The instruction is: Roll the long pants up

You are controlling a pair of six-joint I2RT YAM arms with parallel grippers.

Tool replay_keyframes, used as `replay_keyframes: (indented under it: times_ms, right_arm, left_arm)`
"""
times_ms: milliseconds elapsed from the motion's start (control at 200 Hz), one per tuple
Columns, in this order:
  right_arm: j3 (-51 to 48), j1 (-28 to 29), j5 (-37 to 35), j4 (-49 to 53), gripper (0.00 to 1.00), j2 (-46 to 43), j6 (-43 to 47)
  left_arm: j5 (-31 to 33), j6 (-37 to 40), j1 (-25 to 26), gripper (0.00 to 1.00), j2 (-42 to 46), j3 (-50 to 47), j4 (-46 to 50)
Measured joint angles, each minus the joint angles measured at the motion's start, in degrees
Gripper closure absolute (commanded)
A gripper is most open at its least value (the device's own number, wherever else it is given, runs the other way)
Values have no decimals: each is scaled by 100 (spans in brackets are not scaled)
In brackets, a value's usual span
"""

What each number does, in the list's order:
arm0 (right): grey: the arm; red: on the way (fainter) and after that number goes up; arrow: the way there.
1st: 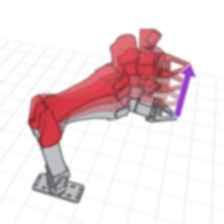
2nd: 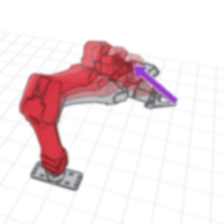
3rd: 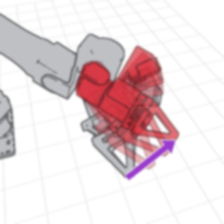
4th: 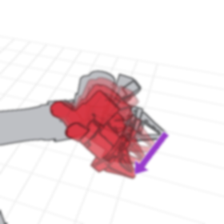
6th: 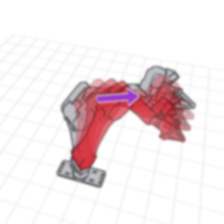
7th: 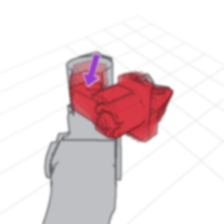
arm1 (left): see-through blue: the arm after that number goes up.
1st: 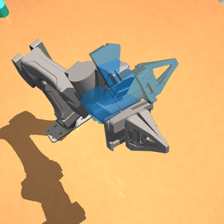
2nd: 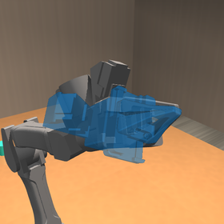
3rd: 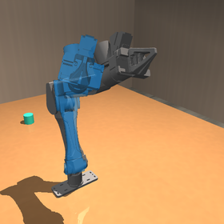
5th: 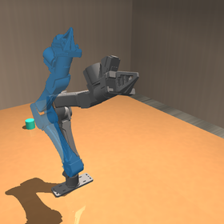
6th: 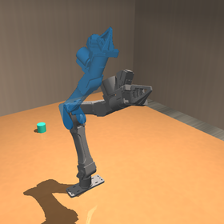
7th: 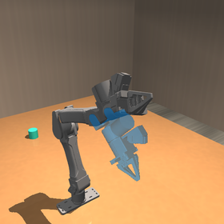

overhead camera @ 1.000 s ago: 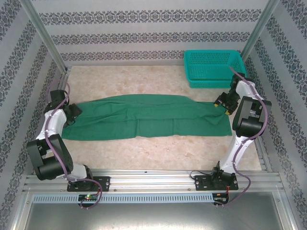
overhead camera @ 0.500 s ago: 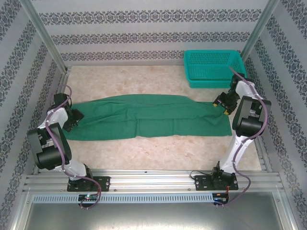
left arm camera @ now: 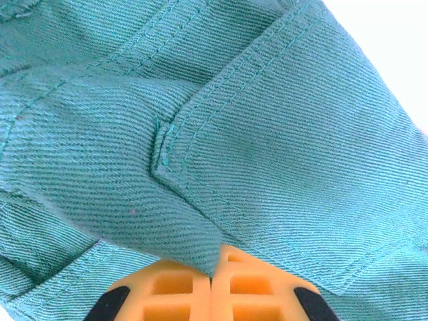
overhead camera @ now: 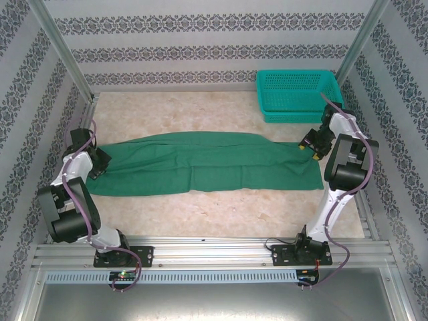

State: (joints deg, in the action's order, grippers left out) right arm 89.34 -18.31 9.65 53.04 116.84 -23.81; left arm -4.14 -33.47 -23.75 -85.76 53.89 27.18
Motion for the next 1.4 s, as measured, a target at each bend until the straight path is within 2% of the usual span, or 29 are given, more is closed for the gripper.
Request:
replay_keyframes:
  times_ms: [160, 225, 255, 285, 335, 600, 934, 1159, 1399]
  right_arm:
    - [0, -35, -63, 2, 47, 0, 0]
    - [0, -35, -63, 2, 52, 0, 0]
    - [0, -35, -61, 0, 59, 2, 13]
    - [0, -35, -61, -4, 77, 11, 33]
    - [7, -35, -57, -17, 100, 37, 0]
    - [72, -35, -37, -221, 100, 70, -92]
    - [350, -341, 216, -455, 100, -1259, -304]
    - [702, -409, 376, -428, 100, -1294, -328]
    - [616, -540, 595, -531, 100, -1386, -446]
  left_arm:
    - [-52, 2, 0, 100, -4, -4, -22]
    - [-68, 2, 0, 100, -4, -4, -31]
    - [-76, 2, 0, 100, -7, -4, -33]
    - [-79, 2, 0, 100, -7, -4, -39]
    - [-81, 2, 0, 100, -7, -4, -52]
    - [-79, -2, -24, 100, -13, -4, -66]
    - [-195, -55, -310, 100, 487, 7, -61]
    - [-356, -116, -492, 100, 837, 35, -37]
    - [-468, -131, -531, 100, 992, 79, -20]
